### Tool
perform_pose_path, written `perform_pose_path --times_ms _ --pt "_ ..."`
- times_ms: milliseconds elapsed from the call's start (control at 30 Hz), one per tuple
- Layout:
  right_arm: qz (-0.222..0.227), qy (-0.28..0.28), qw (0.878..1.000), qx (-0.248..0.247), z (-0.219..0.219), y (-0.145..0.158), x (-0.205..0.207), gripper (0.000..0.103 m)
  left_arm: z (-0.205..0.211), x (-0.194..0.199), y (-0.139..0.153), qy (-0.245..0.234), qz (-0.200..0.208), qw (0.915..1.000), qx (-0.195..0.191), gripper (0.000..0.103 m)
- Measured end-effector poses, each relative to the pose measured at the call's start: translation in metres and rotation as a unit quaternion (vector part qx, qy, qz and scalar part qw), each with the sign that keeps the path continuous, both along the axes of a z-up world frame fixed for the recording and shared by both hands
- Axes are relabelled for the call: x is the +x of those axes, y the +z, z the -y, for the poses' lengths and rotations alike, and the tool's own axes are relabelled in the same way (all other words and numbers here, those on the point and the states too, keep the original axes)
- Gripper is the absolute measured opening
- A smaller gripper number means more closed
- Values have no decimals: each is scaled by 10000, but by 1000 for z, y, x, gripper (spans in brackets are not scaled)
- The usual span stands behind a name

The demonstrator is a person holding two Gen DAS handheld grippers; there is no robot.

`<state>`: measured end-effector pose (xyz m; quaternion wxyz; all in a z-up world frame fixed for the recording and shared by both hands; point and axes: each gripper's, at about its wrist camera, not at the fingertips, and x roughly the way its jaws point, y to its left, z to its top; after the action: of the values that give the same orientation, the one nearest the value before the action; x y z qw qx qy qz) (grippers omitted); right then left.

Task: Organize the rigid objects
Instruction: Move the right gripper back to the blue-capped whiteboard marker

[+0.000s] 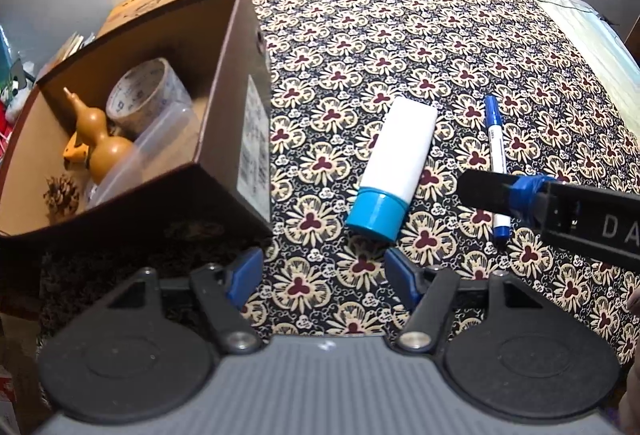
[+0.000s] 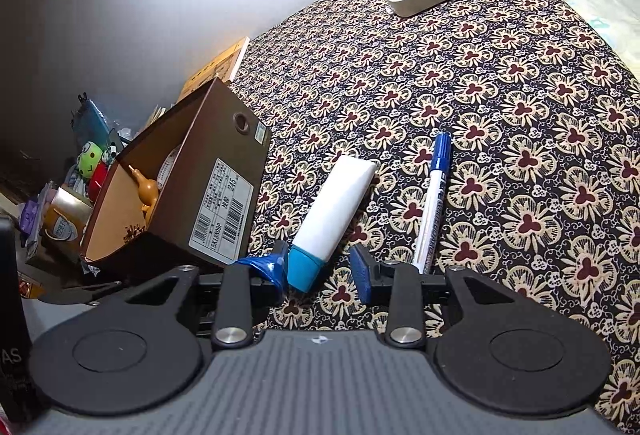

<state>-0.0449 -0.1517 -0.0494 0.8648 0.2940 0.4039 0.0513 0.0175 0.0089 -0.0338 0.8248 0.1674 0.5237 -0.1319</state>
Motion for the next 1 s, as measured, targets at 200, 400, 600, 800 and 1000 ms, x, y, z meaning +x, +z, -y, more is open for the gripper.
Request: perform_pose_path --times_ms 200,400,600,800,1000 --pt "-42 -75 10000 -27 8 -2 -1 18 10 1 -3 -136 -46 9999 -14 67" --pt "5 -212 9997 -93 15 -4 -2 16 16 4 -6 -269 -96 9996 -40 67" --pt "71 -314 9993 -176 17 -6 -2 16 20 6 -7 -342 -97 9993 -64 67" --pt "90 -362 9990 -261 19 -11 -1 15 24 7 -9 -401 -86 9991 -100 67" --pt "102 -422 9988 -239 23 -16 1 15 29 9 -12 -442 -95 9989 -117 67"
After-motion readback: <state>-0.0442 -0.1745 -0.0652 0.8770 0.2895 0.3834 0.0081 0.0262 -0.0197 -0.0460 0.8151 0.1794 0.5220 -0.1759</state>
